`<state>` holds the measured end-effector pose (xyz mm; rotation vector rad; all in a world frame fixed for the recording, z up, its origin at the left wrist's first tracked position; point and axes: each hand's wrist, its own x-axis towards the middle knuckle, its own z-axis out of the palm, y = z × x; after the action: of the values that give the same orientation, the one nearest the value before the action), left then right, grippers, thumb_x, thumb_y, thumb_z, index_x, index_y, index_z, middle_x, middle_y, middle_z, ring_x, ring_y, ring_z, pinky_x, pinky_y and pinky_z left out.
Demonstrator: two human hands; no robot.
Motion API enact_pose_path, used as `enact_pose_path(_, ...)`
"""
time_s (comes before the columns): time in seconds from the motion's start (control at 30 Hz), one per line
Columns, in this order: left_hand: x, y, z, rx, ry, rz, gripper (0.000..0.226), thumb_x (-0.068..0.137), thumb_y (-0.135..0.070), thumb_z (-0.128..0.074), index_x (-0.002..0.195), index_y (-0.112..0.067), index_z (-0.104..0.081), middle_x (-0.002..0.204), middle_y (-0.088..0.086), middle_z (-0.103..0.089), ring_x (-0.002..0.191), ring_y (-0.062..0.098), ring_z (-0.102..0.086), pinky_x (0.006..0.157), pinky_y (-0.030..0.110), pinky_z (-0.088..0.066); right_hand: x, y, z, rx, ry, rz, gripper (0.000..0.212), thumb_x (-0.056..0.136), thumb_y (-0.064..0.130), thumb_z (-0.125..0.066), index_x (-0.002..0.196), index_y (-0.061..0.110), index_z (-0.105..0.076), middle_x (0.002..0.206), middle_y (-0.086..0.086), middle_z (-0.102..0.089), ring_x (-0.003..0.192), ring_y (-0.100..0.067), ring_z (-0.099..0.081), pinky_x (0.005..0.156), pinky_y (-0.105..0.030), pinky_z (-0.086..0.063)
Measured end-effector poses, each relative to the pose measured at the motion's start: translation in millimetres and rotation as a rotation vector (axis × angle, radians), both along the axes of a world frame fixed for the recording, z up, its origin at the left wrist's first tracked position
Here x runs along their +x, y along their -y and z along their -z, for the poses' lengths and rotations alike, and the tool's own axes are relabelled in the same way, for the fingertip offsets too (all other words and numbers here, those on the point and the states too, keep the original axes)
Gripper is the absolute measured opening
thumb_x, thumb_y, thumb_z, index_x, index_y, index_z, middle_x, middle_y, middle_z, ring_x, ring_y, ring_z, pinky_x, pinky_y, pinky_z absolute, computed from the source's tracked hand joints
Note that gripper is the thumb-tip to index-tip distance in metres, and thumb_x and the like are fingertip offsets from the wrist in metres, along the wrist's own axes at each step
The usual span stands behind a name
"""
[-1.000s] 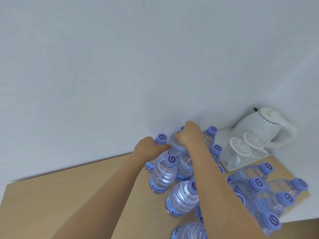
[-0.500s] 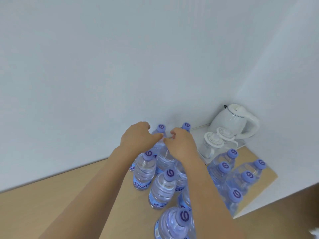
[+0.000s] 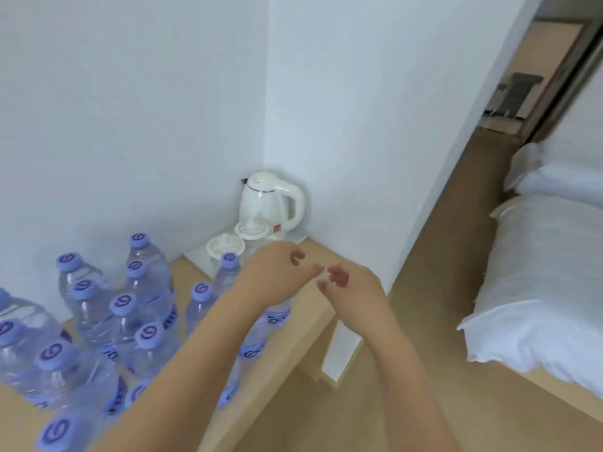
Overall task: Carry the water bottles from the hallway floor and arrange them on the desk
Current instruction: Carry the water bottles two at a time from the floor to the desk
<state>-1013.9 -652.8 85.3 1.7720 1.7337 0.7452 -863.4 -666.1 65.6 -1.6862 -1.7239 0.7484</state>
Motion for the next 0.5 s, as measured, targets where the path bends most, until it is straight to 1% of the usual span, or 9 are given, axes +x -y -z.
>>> enact_pose_path(0.07,57.0,-7.7,15.4,-0.052,-0.008,0.106,0.045,0.079,-0.051,-0.062,0.111,-0.020,-0.063,0.111,-0.007,-0.063,0.102,0.009,-0.058,0.085,0.024,-0.042,61.4,-0.8,6.3,-0.005,0.018,0.067,0.036,0.086,0.035,-0.060,0.119,0.021,-0.058,0.104,0.010,-0.058,0.097,-0.007,-0.056,0.079,-0.023,-0.043)
enact_pose_path(0.13,106.4,-16.4,28.0,-0.086,-0.024,0.180,0.046,0.080,-0.052,-0.061,0.112,-0.019,-0.063,0.112,-0.007,-0.062,0.101,0.009,-0.057,0.087,0.025,-0.044,116.9,-1.3,12.8,-0.009,0.031,0.130,0.035,0.087,0.035,-0.059,0.119,0.020,-0.058,0.107,0.008,-0.060,0.098,-0.007,-0.056,0.081,-0.023,-0.043)
enact_pose_path(0.2,147.9,-26.2,36.9,-0.107,-0.045,0.230,0.047,0.080,-0.054,-0.061,0.113,-0.020,-0.063,0.110,-0.009,-0.061,0.097,0.007,-0.055,0.084,0.024,-0.043,163.0,-0.1,19.3,-0.028,0.064,0.176,0.036,0.087,0.035,-0.059,0.120,0.020,-0.058,0.108,0.008,-0.060,0.097,-0.006,-0.055,0.082,-0.023,-0.043)
enact_pose_path(0.27,185.7,-35.5,43.3,-0.138,-0.048,0.278,0.048,0.079,-0.055,-0.061,0.113,-0.020,-0.063,0.108,-0.010,-0.060,0.095,0.007,-0.054,0.081,0.023,-0.041,202.1,0.6,26.8,-0.066,0.088,0.209,0.037,0.087,0.035,-0.059,0.120,0.021,-0.057,0.103,0.012,-0.056,0.093,-0.003,-0.053,0.077,-0.021,-0.042)
enact_pose_path(0.33,221.3,-47.2,51.4,-0.173,-0.044,0.338,0.048,0.080,-0.054,-0.061,0.109,-0.016,-0.064,0.107,-0.004,-0.064,0.099,0.013,-0.058,0.084,0.028,-0.046,237.0,-1.8,35.7,-0.105,0.089,0.255,0.035,0.087,0.034,-0.059,0.119,0.020,-0.057,0.097,0.015,-0.054,0.087,-0.002,-0.052,0.070,-0.020,-0.043)
enact_pose_path(0.37,237.4,-52.5,55.2,-0.184,-0.053,0.368,0.049,0.080,-0.053,-0.060,0.110,-0.014,-0.063,0.109,-0.002,-0.064,0.104,0.015,-0.058,0.086,0.030,-0.046,252.4,-3.8,40.5,-0.130,0.084,0.281,0.033,0.087,0.033,-0.059,0.117,0.020,-0.057,0.096,0.015,-0.055,0.085,-0.003,-0.053,0.070,-0.022,-0.045)
enact_pose_path(0.43,265.4,-66.7,61.9,-0.192,-0.098,0.427,0.046,0.082,-0.053,-0.059,0.112,-0.019,-0.063,0.112,-0.010,-0.062,0.108,0.011,-0.056,0.085,0.025,-0.041,278.9,-10.7,51.0,-0.186,0.076,0.324,0.032,0.087,0.034,-0.058,0.115,0.019,-0.057,0.100,0.011,-0.055,0.090,-0.009,-0.055,0.078,-0.030,-0.050)
enact_pose_path(0.47,277.5,-76.4,65.8,-0.199,-0.116,0.450,0.040,0.082,-0.053,-0.058,0.106,-0.022,-0.064,0.108,-0.012,-0.060,0.102,0.008,-0.055,0.081,0.023,-0.039,290.2,-15.6,56.1,-0.212,0.078,0.338,0.033,0.088,0.035,-0.058,0.116,0.019,-0.056,0.101,0.009,-0.054,0.093,-0.011,-0.055,0.082,-0.032,-0.051)
enact_pose_path(0.5,289.5,-87.3,69.2,-0.206,-0.118,0.467,0.032,0.082,-0.052,-0.058,0.093,-0.023,-0.064,0.098,-0.011,-0.060,0.089,0.008,-0.054,0.074,0.022,-0.038,301.1,-21.7,60.8,-0.231,0.085,0.347,0.034,0.088,0.035,-0.058,0.117,0.019,-0.056,0.101,0.009,-0.053,0.095,-0.012,-0.055,0.083,-0.033,-0.050)
